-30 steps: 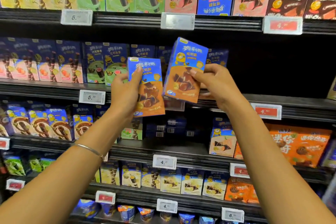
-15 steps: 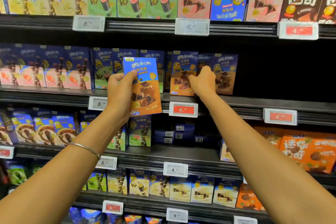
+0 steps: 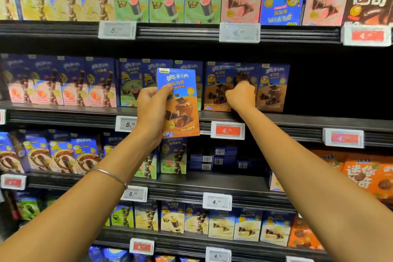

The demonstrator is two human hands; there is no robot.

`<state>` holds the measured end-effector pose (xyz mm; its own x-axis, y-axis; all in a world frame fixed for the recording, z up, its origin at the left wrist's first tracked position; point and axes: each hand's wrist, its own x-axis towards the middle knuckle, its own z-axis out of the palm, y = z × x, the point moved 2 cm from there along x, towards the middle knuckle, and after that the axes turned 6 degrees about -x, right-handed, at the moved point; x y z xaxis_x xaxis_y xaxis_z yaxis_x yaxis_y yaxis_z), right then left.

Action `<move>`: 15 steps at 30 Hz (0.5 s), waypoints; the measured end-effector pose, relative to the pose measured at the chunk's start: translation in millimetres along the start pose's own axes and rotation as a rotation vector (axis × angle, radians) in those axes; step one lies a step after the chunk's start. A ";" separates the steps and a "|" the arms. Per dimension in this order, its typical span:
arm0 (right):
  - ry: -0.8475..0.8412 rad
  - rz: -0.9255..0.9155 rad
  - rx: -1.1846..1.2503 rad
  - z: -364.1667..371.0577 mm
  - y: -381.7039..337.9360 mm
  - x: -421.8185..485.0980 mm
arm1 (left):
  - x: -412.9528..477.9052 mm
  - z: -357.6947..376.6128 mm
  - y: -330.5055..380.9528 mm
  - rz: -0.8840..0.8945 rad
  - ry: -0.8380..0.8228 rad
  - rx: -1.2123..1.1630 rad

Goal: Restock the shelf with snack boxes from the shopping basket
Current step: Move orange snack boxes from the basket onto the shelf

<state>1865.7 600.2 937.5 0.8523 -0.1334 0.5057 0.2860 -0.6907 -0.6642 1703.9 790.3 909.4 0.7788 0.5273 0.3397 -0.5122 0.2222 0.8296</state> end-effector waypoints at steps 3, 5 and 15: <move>-0.016 -0.003 0.016 -1.7 1.6 1.7 | -2.2 7.9 -1.3 0.004 -0.022 0.003; -0.012 -0.003 0.077 -6.6 4.5 -0.2 | -4.3 13.0 -2.2 0.007 -0.030 0.012; -0.341 -0.210 0.561 -59.1 3.7 -72.0 | -1.1 76.7 -13.6 0.005 -0.093 -0.030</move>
<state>1779.5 565.2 931.2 0.8179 0.2574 0.5146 0.5654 -0.1933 -0.8019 1737.8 723.8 931.7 0.8056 0.4506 0.3848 -0.5259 0.2446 0.8146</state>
